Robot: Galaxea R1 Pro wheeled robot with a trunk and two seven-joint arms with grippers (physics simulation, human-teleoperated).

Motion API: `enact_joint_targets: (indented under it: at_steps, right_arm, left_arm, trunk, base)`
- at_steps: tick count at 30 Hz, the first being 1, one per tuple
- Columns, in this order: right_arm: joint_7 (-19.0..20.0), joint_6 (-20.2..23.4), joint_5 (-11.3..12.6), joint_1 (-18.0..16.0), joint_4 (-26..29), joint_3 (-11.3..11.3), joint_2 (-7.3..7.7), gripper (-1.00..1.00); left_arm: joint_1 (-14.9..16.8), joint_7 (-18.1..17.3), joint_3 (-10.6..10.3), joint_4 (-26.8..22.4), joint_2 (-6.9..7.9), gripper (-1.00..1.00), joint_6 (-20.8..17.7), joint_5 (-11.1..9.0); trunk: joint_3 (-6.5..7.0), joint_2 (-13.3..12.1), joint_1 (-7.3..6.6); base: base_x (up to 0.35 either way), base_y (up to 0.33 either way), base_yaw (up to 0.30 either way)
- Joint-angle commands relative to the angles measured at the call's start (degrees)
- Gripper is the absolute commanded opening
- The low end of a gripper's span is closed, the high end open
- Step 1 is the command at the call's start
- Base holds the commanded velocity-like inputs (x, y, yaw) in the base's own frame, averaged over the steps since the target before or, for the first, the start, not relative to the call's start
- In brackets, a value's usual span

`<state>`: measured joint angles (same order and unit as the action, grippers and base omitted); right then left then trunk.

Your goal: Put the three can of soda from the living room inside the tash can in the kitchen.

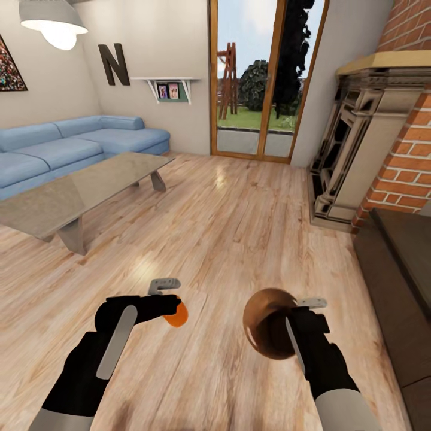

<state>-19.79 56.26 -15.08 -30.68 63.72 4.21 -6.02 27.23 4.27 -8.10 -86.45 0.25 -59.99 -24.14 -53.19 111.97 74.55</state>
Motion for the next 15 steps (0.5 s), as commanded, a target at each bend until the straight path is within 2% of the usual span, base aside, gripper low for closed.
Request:
enact_joint_targets:
  at_steps: [1,4,7,10,15]
  right_arm:
    - [0.2,-0.5,-0.1,-0.1,-0.9,-0.1,-0.1,-1.0]
    - [0.0,-1.3,-0.1,-0.2,-2.1,-0.5,-0.46,-1.0]
    - [0.0,-2.1,-0.1,-0.3,-4.0,-1.1,-1.12,-1.0]
    - [-0.1,-3.2,-0.1,-1.0,-7.1,-1.9,-1.75,-1.0]
    - [-1.8,-5.2,-0.1,-2.0,-10.8,-2.3,-2.04,-1.0]
  left_arm:
    - [0.0,-0.1,0.0,0.0,-0.01,-1.0,0.0,-0.5]
    - [0.0,-0.1,-0.1,-0.1,0.0,-1.0,0.0,-1.5]
    - [0.0,-0.1,-0.1,-0.2,0.03,-1.0,0.0,-3.4]
    - [0.0,-0.1,-0.5,-1.3,0.08,-1.0,0.0,-7.0]
    - [-0.1,-0.1,-0.5,-2.2,0.1,-1.0,0.0,-9.0]
  trunk:
    - [0.19,-0.4,-0.23]
    - [0.73,-1.6,-0.89]
    - [1.27,-2.8,-1.55]
    - [1.81,-4.0,-2.21]
    - [2.71,-6.0,-3.3]
  base:
    - [0.0,0.0,0.0]
    - [0.0,0.0,0.0]
    - [0.0,0.0,0.0]
    - [0.0,0.0,0.0]
    - [0.0,0.0,0.0]
